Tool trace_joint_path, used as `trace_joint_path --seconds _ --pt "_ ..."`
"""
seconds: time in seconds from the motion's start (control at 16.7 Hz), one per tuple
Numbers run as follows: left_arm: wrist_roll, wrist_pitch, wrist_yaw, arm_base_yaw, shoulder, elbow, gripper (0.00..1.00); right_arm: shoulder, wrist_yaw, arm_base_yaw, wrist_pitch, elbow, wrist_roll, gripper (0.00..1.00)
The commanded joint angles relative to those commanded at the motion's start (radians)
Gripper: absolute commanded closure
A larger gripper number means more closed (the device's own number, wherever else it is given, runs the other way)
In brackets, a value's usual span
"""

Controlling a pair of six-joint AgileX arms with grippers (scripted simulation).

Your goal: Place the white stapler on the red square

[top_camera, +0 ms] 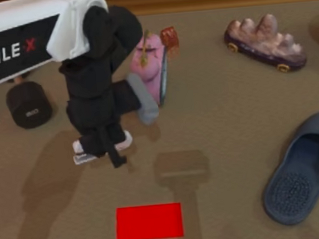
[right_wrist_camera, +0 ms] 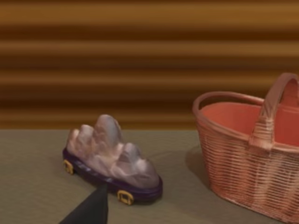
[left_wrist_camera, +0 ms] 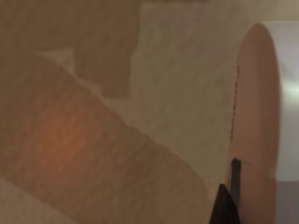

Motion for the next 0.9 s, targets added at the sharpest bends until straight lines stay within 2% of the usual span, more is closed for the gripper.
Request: trace_joint_path --seconds 0.24,0.54,0.9 --pt "-0.479 -0.069 -0.033 -0.052 0.016 0.019 1.0 0.0 0.0 0.0 0.0 0.0 0.0 0.0" --pt "-1.238 -0.136 -0.054 -0.119 0.023 0.001 1.0 0.0 0.0 0.0 0.0 0.0 0.0 0.0" --pt "-2.097 -0.167 -0.037 -0.204 0.034 -0.015 1.0 0.0 0.0 0.0 0.0 0.0 0.0 0.0"
